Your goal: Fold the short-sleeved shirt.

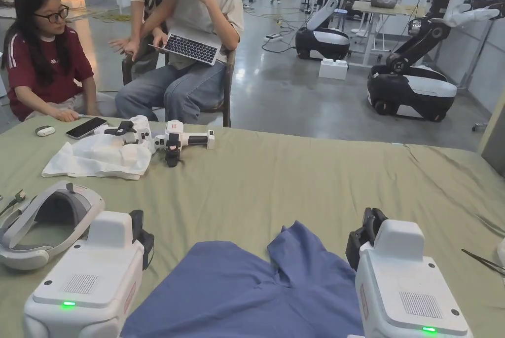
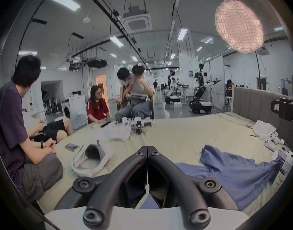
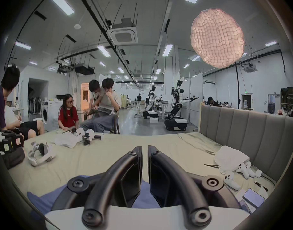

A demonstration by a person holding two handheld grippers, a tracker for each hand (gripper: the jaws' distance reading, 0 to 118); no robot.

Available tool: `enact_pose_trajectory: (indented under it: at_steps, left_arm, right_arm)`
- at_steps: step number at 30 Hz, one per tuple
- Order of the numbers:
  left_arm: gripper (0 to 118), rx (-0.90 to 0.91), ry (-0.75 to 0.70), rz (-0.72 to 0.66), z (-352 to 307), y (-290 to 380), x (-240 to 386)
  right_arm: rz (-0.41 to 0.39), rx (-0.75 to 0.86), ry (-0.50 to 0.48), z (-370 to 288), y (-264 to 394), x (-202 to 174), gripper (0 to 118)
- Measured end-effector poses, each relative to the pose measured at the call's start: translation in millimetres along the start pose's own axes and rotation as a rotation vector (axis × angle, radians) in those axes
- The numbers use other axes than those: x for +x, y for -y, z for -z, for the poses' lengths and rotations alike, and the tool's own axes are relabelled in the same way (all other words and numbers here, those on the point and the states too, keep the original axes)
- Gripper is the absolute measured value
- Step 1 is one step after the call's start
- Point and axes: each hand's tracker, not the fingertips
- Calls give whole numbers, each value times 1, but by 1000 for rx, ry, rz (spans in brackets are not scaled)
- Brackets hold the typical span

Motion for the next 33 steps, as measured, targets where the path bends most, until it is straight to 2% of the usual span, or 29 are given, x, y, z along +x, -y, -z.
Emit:
enact_pose_trajectory:
  at_steps: [7, 13, 21, 22, 26, 27, 33]
  left_arm:
    - [0, 32, -9, -19, -7, -5, -12]
    - [0, -236, -22, -60, 1, 33, -70]
    - [0, -628, -36, -250, 22, 112, -141]
    - [4, -662, -38, -269, 26, 120, -146]
    - [67, -803, -29, -343, 43, 151, -156]
    - [70, -821, -42, -355, 46, 157, -156]
    - [68, -894, -64, -383, 60, 181, -146]
  right_arm:
    - [-31, -2, -20, 2, -4, -5, 0]
    - [-46, -51, -40, 6, 11, -1, 0]
    - [-57, -151, -62, 13, 39, 1, 0]
    - [-59, -164, -65, 14, 42, 1, 0]
    - [-65, -204, -71, 16, 51, -1, 0]
    - [-68, -212, -71, 16, 54, -1, 0]
    - [-83, -262, -76, 20, 67, -1, 0]
